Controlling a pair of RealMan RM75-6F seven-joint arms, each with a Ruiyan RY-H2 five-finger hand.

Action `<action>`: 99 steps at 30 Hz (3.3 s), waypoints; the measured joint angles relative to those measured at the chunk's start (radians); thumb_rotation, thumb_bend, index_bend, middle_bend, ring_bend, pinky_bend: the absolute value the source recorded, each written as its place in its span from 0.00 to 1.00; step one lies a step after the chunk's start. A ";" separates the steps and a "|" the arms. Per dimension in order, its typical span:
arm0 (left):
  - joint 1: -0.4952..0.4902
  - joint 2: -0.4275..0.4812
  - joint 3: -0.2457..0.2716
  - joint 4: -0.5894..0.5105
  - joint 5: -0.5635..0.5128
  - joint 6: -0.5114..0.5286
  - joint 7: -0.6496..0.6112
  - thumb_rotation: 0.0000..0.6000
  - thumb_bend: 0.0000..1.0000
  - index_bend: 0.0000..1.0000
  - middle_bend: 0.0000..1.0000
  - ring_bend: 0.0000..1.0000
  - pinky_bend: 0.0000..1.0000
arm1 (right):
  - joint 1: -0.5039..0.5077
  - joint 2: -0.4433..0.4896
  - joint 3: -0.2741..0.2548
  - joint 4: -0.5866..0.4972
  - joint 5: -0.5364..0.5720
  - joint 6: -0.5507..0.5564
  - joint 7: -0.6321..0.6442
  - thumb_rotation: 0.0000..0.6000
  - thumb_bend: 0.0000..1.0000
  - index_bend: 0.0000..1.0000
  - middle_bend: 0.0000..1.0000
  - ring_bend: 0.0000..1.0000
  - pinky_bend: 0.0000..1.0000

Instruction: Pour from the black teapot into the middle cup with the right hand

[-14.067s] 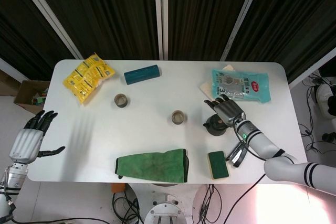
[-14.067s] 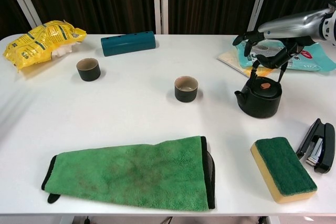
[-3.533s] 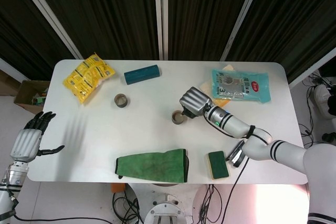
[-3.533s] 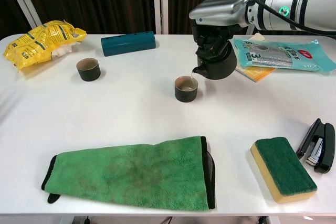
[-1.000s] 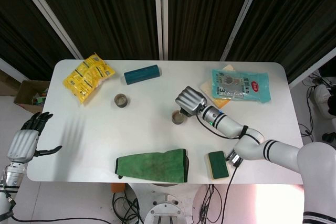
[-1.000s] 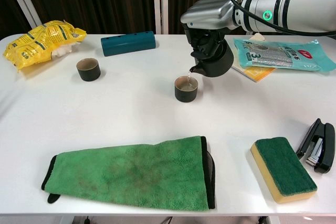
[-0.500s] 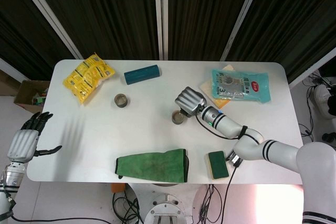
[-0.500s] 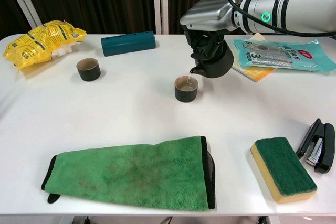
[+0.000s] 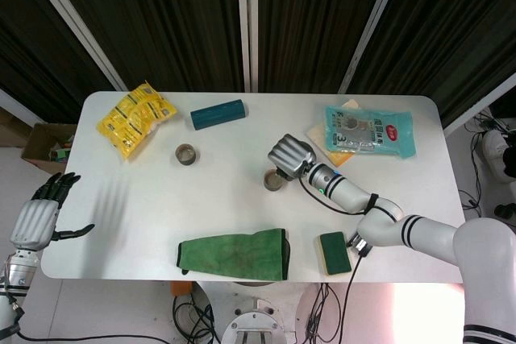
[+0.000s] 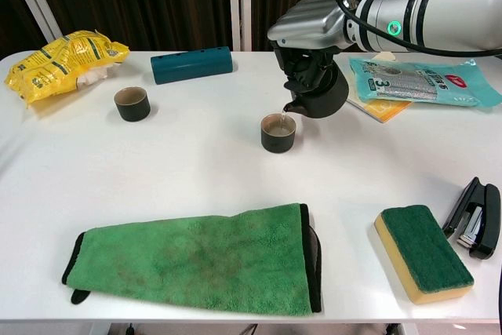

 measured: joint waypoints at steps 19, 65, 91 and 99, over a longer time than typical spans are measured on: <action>0.001 -0.001 0.000 0.003 -0.001 -0.001 -0.005 0.74 0.07 0.12 0.09 0.03 0.18 | 0.005 -0.001 0.000 -0.003 0.011 0.000 -0.025 1.00 0.46 1.00 1.00 0.88 0.68; 0.006 -0.003 -0.002 0.013 0.002 0.009 -0.022 0.74 0.07 0.12 0.09 0.03 0.18 | -0.035 0.021 0.052 -0.060 -0.003 0.111 0.167 1.00 0.45 1.00 1.00 0.88 0.68; -0.012 -0.014 0.003 0.000 0.017 -0.007 -0.006 0.73 0.06 0.12 0.09 0.03 0.18 | -0.326 0.108 -0.039 -0.059 -0.096 0.364 0.573 1.00 0.45 1.00 1.00 0.88 0.68; -0.011 -0.016 0.007 0.006 0.015 -0.009 -0.011 0.74 0.06 0.12 0.09 0.03 0.18 | -0.364 0.057 -0.064 0.009 -0.105 0.365 0.611 1.00 0.44 1.00 1.00 0.88 0.68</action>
